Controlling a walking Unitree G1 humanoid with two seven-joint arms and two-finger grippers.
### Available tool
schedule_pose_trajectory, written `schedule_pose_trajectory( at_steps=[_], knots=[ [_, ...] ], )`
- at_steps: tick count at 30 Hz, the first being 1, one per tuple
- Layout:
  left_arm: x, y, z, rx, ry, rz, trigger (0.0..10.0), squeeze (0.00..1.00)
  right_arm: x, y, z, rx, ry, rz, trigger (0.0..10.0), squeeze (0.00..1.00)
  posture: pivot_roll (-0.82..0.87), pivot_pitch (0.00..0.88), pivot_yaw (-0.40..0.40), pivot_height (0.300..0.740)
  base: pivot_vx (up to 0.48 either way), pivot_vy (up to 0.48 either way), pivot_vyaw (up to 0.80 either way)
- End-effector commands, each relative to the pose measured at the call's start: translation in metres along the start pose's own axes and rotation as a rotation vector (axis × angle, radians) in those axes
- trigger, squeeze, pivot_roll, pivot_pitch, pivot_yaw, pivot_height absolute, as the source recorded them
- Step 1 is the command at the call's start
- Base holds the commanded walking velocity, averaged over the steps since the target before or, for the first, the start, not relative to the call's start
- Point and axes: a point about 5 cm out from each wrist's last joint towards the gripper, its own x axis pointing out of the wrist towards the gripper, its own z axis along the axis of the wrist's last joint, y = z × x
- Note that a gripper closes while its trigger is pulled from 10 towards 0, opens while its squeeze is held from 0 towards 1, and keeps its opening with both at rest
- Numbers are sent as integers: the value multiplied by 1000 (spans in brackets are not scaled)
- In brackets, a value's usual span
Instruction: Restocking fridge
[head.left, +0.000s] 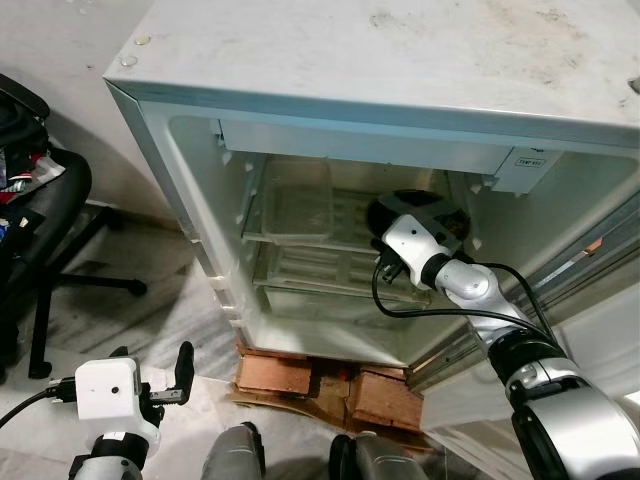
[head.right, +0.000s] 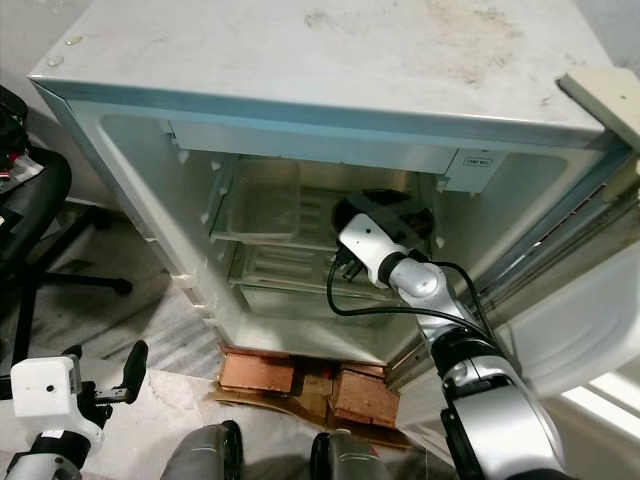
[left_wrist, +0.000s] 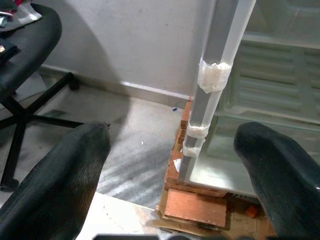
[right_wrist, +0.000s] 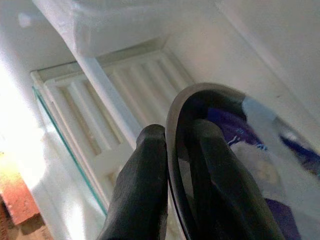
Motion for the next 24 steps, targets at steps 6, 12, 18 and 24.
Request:
schedule_pose_trajectory(
  at_steps=[6,12,18,24],
  knots=[
    [-9,4,0,7,21,26,10000,0,16,0,28,-40,-82,36,10000,0,171,267,-45,740,0,0,0],
    [-9,5,1,16,20,31,10000,0,27,-1,49,-58,-119,17,10000,0,188,266,-42,740,0,0,0],
    [-8,7,2,18,17,44,10000,0,30,-3,56,-153,-116,-6,10000,1000,197,265,-50,740,0,0,0],
    [-10,5,0,11,25,52,10000,0,27,-10,51,-219,-80,-30,10000,1000,192,265,-57,740,0,0,0]
  ],
)
